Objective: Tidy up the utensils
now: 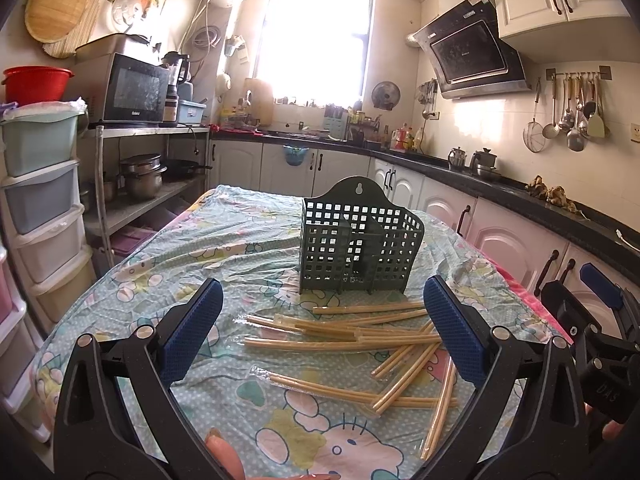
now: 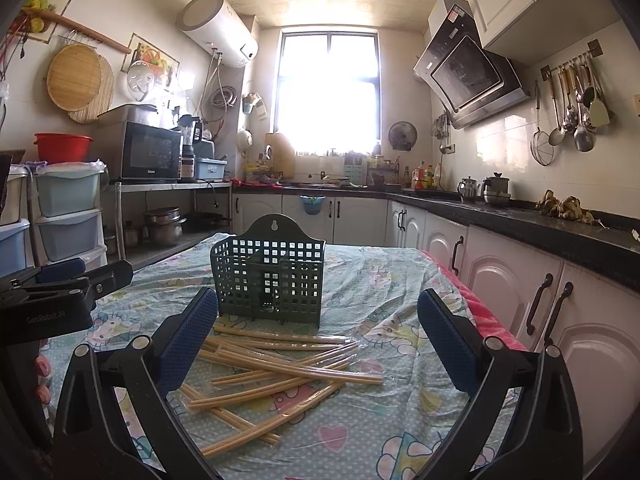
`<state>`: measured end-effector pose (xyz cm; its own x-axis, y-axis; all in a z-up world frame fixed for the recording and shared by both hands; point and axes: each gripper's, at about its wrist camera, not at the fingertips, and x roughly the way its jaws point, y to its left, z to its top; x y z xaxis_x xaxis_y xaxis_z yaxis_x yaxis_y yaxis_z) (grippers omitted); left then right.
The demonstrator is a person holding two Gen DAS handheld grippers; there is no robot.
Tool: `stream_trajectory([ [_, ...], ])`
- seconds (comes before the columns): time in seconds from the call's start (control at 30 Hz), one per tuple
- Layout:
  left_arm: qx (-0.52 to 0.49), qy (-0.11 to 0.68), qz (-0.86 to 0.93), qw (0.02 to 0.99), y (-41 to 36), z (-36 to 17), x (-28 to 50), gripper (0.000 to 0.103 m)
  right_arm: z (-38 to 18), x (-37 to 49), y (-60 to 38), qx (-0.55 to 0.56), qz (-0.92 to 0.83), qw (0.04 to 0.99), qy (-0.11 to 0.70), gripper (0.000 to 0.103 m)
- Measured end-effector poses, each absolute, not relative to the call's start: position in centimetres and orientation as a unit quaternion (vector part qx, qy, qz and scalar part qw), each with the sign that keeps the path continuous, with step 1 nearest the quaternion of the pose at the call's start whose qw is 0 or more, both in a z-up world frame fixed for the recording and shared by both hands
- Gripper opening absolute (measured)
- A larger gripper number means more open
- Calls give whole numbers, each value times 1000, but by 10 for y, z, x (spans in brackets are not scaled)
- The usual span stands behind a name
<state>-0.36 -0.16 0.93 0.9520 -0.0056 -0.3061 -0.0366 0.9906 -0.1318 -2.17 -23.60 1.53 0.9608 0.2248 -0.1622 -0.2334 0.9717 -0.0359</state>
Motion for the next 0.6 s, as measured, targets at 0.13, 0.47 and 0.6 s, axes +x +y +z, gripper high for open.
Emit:
stream_trajectory([
  [0.13, -68, 154, 8, 986, -2, 9, -4, 93, 15, -22, -236, -27, 116, 990, 78, 97],
  [0.47, -67, 157, 1, 985, -7, 14, -3, 93, 15, -24, -231, -31, 122, 989, 81, 97],
  [0.6, -73, 164, -2, 984, -3, 10, 0, 93, 15, -26, -228, -33, 129, 988, 84, 97],
])
